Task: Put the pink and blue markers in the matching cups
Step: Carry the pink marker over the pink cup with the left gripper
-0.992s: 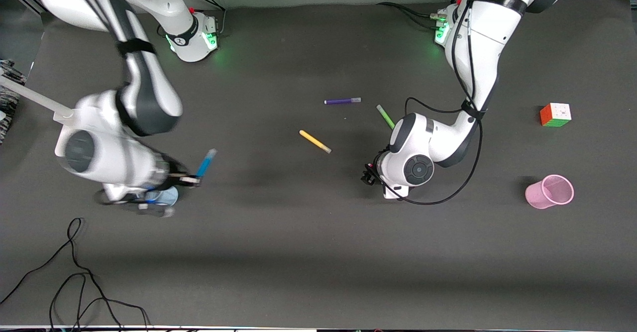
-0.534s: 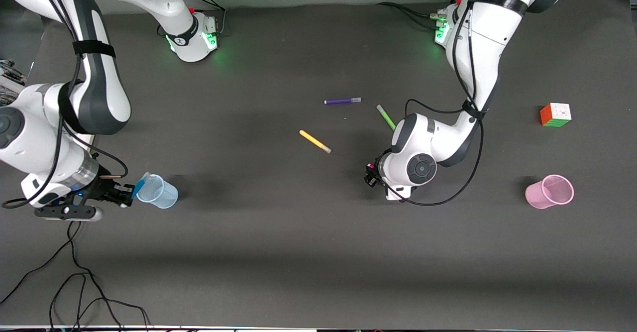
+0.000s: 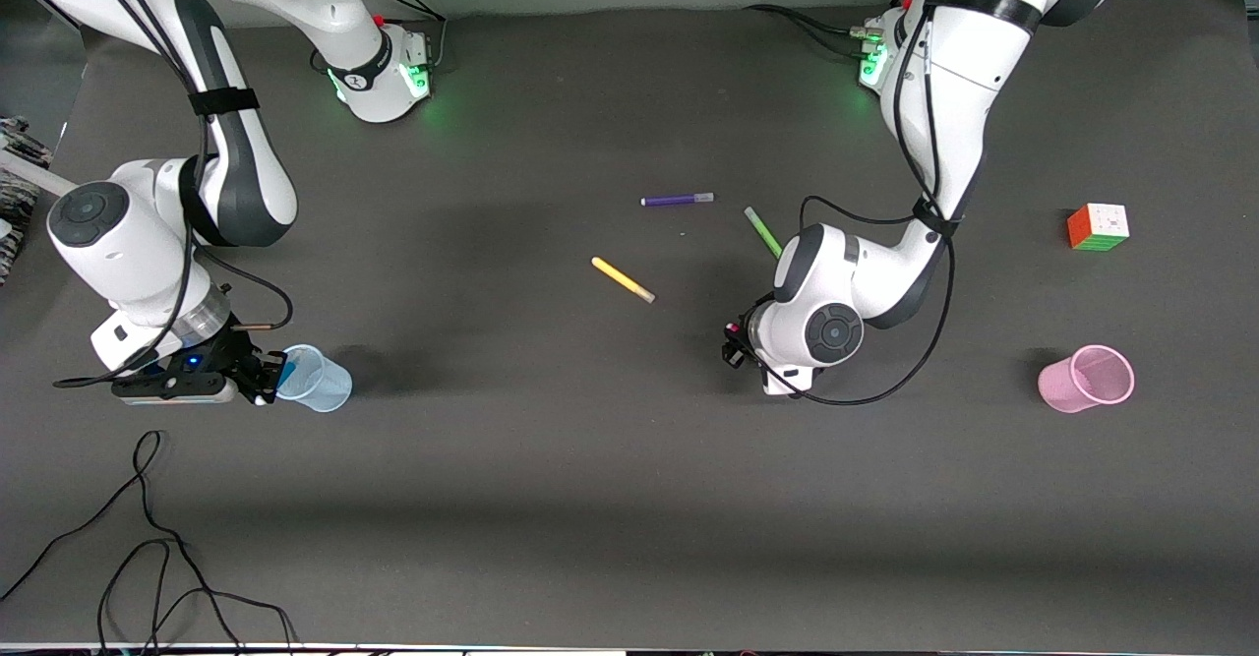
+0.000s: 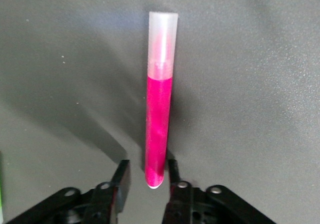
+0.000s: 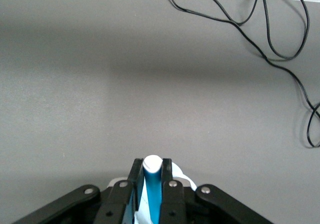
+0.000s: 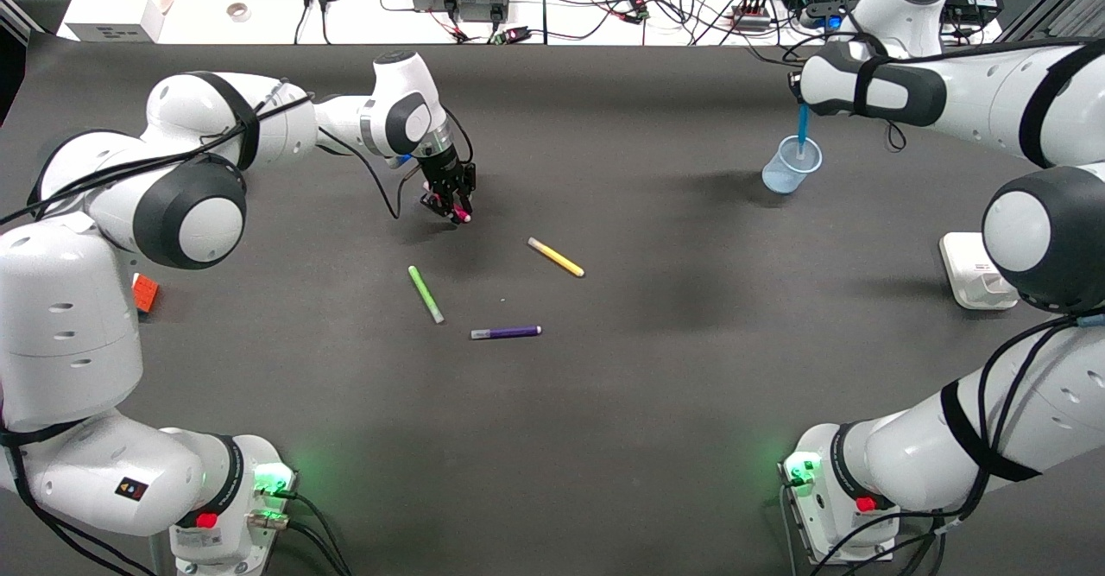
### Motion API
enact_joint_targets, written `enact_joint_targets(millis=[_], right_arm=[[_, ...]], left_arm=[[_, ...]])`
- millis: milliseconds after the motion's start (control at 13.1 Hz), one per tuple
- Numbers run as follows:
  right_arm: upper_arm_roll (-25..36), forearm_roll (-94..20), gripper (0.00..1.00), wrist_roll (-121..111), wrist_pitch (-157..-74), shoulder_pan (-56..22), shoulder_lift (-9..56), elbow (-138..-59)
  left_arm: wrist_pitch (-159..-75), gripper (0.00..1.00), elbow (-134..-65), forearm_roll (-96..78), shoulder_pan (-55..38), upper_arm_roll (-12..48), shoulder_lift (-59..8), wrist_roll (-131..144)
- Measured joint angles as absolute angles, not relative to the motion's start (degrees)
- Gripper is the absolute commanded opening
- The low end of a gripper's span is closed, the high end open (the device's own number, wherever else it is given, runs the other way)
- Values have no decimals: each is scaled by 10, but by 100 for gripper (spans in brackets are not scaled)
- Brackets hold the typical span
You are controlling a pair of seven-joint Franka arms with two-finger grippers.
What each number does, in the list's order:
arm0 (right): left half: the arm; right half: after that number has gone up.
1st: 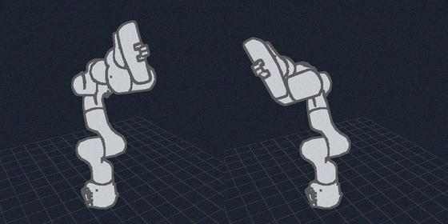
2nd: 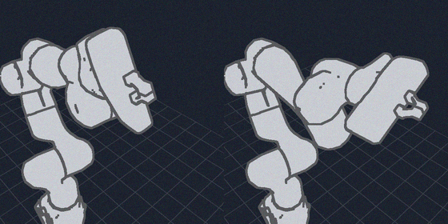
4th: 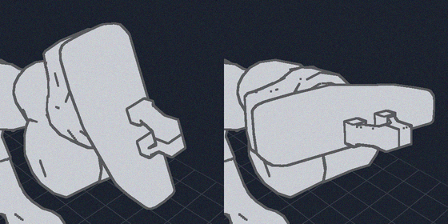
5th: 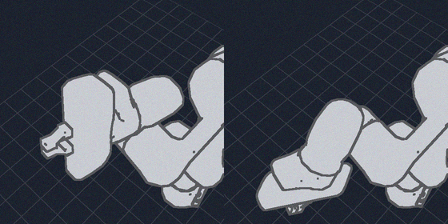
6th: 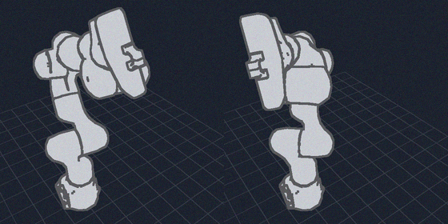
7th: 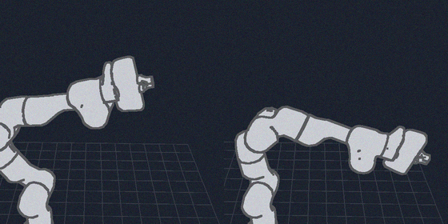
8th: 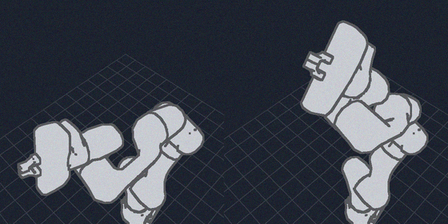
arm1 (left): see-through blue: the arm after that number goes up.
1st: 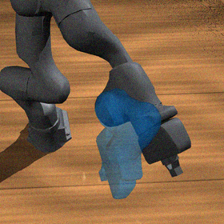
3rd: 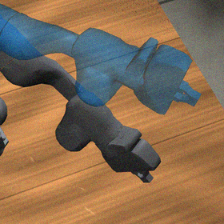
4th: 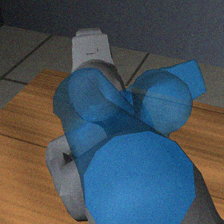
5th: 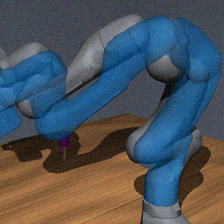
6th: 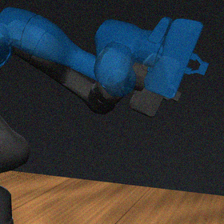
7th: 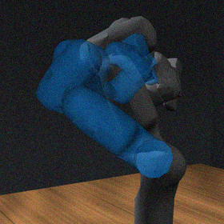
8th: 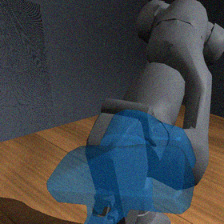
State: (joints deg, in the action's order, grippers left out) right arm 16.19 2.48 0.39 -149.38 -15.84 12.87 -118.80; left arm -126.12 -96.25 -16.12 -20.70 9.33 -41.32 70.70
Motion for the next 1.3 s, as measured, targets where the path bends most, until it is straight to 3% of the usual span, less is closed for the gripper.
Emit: enact_joint_targets(millis=[381, 534, 610, 686, 1068, 1297], right_arm=[[168, 25, 0, -11, -1530, -157, 134, -1200], [168, 25, 0, -11, -1533, -157, 140, -1201], [169, 25, 33, -11, -1535, -157, 141, -1201], [169, 25, 98, -11, -1536, -157, 142, -1201], [170, 25, 100, -11, -1539, -156, 145, -1201], [170, 25, 100, -11, -1540, -156, 145, -1195]], left_arm=[[-1254, 0, -959, -162, -206, 93, -410, 706], [-1173, 0, -936, -162, -190, 91, -391, 695], [-1108, 0, -916, -162, -173, 90, -375, 678], [-1042, 0, -894, -162, -150, 89, -357, 655], [-746, 0, -789, -157, -6, 83, -305, 482], [-667, 0, -777, -113, 80, 80, -309, 338]])
